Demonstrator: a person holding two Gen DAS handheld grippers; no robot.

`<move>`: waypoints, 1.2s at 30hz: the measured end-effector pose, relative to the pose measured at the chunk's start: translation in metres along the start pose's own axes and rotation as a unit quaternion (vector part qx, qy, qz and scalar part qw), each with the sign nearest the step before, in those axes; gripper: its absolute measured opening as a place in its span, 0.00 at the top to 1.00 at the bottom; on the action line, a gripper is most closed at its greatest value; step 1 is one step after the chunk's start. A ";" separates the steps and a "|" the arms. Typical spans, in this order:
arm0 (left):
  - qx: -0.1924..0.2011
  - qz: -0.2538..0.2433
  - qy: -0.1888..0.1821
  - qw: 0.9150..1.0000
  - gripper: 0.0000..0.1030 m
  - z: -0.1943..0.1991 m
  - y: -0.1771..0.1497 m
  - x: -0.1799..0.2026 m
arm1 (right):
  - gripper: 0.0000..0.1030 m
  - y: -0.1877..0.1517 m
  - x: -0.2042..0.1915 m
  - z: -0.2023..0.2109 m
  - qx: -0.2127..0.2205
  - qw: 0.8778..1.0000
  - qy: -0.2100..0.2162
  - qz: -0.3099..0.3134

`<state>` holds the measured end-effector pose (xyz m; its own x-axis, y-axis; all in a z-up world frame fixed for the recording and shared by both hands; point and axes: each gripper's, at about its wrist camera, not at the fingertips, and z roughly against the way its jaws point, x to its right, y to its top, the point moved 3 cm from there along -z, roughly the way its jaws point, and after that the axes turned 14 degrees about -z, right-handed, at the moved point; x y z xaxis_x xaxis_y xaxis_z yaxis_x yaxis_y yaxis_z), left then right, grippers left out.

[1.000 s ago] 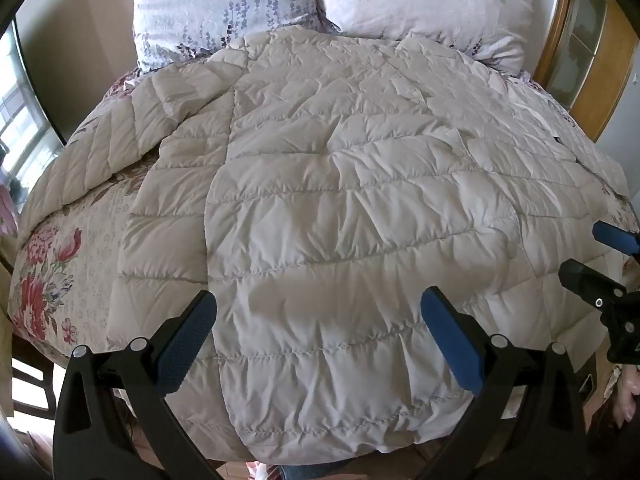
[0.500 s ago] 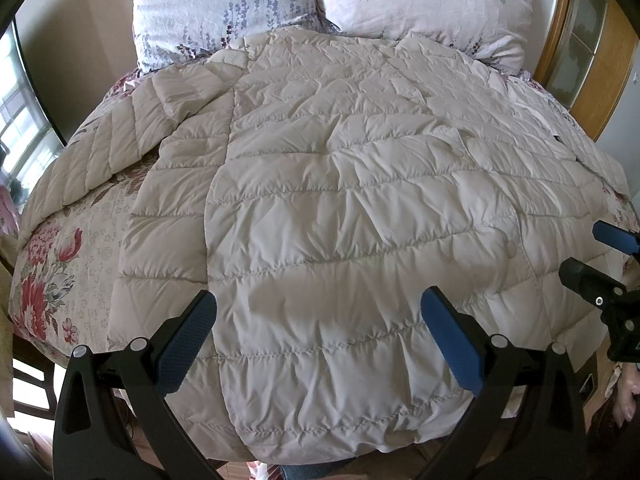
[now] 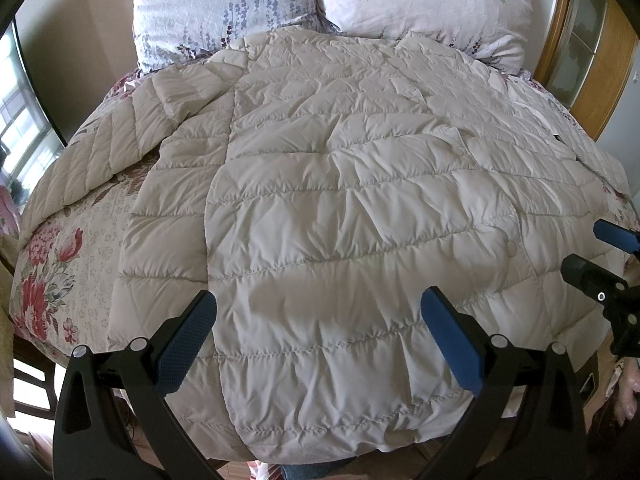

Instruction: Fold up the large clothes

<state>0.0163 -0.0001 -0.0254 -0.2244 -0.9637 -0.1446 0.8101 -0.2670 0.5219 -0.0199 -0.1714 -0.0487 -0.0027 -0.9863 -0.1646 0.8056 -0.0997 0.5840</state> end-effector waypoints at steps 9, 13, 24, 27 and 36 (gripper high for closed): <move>0.000 0.000 0.000 1.000 0.01 0.000 0.000 0.000 | 0.02 0.000 -0.001 0.000 0.000 1.000 0.001 -0.001; 0.000 0.000 0.000 1.000 0.01 0.000 0.000 0.000 | 0.02 0.000 -0.002 -0.001 0.000 1.000 0.001 -0.001; 0.000 0.000 0.001 1.000 0.01 0.000 0.000 0.000 | 0.02 0.000 -0.003 0.000 0.000 1.000 0.002 -0.002; 0.000 -0.001 0.000 1.000 0.01 0.000 0.000 0.000 | 0.02 0.000 -0.003 0.001 0.000 1.000 0.003 -0.002; 0.000 0.000 0.004 1.000 0.01 0.000 0.001 -0.002 | 0.02 0.003 -0.008 0.003 0.002 1.000 0.008 -0.005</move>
<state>0.0177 0.0013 -0.0244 -0.2198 -0.9639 -0.1503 0.8101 -0.2662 0.5223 -0.0195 -0.1643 -0.0428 0.0000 -0.9831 -0.1833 0.8028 -0.1093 0.5862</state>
